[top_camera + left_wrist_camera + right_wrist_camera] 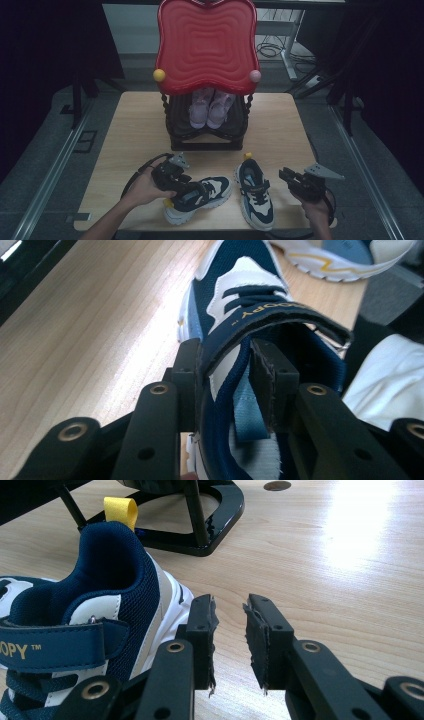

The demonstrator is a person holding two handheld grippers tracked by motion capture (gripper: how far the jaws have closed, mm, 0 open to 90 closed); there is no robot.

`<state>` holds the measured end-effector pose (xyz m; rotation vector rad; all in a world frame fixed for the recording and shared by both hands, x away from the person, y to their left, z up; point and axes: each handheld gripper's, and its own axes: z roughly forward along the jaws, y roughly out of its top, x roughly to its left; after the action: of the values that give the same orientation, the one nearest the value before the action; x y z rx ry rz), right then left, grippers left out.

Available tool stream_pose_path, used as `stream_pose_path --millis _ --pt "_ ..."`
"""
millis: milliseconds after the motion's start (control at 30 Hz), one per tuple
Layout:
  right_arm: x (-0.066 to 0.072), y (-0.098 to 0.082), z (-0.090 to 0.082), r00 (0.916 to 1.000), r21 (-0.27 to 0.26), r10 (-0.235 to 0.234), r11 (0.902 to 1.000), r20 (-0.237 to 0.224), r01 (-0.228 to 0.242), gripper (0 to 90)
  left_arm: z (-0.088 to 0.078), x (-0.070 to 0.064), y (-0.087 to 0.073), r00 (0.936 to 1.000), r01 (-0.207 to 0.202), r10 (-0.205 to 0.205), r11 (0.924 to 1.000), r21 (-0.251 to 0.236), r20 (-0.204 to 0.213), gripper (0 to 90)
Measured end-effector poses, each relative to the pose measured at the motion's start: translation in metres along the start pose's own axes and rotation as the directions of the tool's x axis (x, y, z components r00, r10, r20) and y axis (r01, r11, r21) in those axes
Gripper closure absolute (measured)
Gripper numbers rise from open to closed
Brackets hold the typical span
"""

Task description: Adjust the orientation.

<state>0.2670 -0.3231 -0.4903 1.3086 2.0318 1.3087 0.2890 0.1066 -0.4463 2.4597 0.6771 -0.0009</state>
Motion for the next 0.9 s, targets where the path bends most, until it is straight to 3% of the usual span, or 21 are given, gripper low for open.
stream_pose_path --millis 200,500,667,900 --pt "0.000 0.000 0.000 1.0000 -0.001 0.000 1.0000 0.000 0.000 72.4 0.005 -0.003 0.004 0.9992 -0.028 0.029 0.9991 0.032 -0.029 65.1" --pt "0.000 0.000 0.000 1.0000 -0.001 0.000 1.0000 0.001 0.000 72.3 0.014 -0.004 0.007 0.9988 -0.014 0.017 0.9974 0.070 -0.046 65.4" --pt "0.000 0.000 0.000 1.0000 0.000 0.000 1.0000 0.001 0.000 72.3 0.013 -0.010 0.006 0.9940 -0.026 0.031 0.9984 0.050 -0.105 74.7" --pt "-0.001 0.000 -0.001 1.0000 -0.004 0.001 1.0000 0.005 -0.001 72.3 0.006 -0.004 0.004 0.9916 0.028 -0.032 0.9991 -0.032 -0.126 79.6"
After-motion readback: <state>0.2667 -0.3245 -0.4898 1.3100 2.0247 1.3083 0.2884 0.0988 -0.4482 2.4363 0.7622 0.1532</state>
